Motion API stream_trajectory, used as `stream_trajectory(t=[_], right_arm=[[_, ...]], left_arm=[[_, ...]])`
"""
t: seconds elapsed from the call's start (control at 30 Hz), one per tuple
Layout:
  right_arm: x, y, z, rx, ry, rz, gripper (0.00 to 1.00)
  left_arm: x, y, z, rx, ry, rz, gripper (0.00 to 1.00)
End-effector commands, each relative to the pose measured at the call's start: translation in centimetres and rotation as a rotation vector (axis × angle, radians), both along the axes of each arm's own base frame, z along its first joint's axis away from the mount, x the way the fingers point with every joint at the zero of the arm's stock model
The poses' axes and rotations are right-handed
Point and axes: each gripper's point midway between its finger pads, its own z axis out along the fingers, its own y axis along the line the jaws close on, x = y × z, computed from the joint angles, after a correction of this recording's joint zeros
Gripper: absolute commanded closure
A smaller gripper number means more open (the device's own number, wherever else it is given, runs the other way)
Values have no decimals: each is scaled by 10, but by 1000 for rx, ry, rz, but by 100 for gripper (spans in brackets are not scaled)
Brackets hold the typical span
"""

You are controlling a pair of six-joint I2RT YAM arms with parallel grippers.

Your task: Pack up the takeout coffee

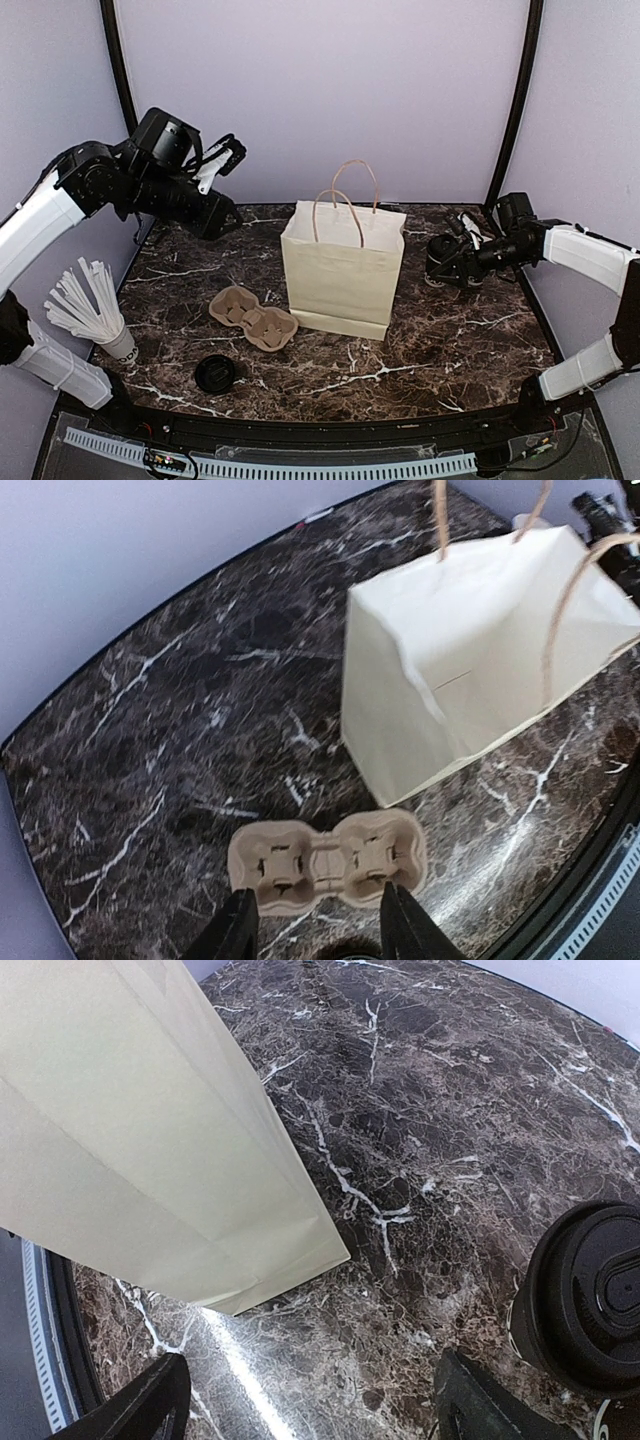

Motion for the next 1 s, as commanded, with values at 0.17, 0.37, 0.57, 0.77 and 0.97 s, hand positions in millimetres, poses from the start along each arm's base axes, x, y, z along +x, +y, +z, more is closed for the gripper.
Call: stream_trajectory(t=[0.17,0.37,0.57,0.77,0.97], right_arm=[[2,-2,3,2,-25,-3,14],[1,-3,5,-5,-42,-7,14],[1,-4,5,-10,-46,-8,14],[1,-3,4,-9,-44,-6,14],[0,-4,4,-14,-48,-8,14]], left_arm=[[5,19,-119,-140,429,458,63],[-8,-2,-183,-148,614,495,68],[-6,30,-216,38,601,629,66],[12,46,-238,68,595,669,73],[38,51,-255,75,587,680,89]])
